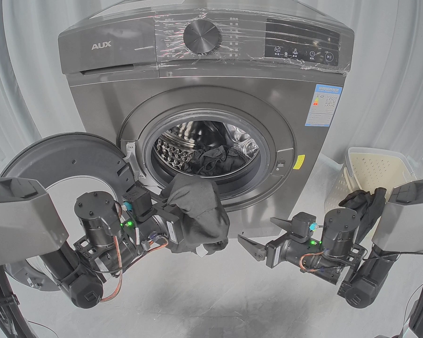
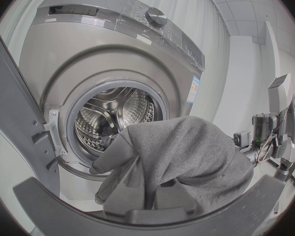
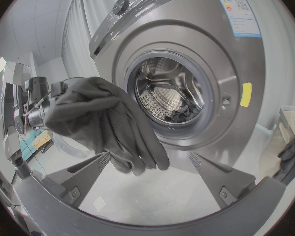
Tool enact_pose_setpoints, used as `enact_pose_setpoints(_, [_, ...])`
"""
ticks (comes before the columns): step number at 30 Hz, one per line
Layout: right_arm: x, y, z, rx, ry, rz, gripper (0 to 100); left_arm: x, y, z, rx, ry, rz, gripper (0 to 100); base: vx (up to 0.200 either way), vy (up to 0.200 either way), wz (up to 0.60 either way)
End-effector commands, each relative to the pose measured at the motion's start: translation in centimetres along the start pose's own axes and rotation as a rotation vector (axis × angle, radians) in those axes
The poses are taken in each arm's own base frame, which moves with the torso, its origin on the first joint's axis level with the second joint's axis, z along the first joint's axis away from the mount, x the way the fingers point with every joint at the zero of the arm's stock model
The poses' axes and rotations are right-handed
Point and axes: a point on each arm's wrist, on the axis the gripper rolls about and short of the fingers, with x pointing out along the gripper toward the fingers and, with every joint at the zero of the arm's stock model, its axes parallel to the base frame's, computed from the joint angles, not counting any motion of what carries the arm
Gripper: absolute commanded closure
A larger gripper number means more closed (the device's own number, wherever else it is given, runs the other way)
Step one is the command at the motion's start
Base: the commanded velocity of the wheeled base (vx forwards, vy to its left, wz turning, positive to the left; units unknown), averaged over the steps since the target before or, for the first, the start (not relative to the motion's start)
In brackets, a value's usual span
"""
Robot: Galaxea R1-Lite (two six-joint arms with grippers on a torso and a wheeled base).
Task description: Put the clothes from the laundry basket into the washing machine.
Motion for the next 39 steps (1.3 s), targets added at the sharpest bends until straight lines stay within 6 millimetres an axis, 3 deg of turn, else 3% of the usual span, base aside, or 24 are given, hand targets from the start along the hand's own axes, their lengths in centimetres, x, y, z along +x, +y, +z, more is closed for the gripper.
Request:
enact_pose_setpoints(1, [-3.0,-0.9,0.5,0.004,0.02,-0.03,0,-2.2,-0.8,1.9,-0.006,-0.042,-0.001,100,0.0,0.0,0.0])
enact_pose_setpoints(3, [-4.3,-1.2,0.5,0.013,0.033,-0.046,0,-2.4,-0.7,1.9,-0.005,-0.04,0.029,100,0.0,0.0,0.0])
enact_pose_setpoints(13, [-5.1,-4.1,1.2,0.03,-0.013,-0.15,0,-2.4,0.0,1.5,-0.012,-0.04,0.197,100,0.0,0.0,0.0])
enact_pose_setpoints(25, [-5.1,-3.8,1.5,0.03,-0.026,-0.144,0,-3.8,0.2,1.1,-0.004,-0.005,0.242,100,0.0,0.0,0.0])
enact_pose_setpoints(39, [-5.1,-3.7,1.5,0.029,-0.025,-0.137,0,-3.2,-0.1,0.0,0.005,0.033,0.242,100,0.086,0.0,0.0])
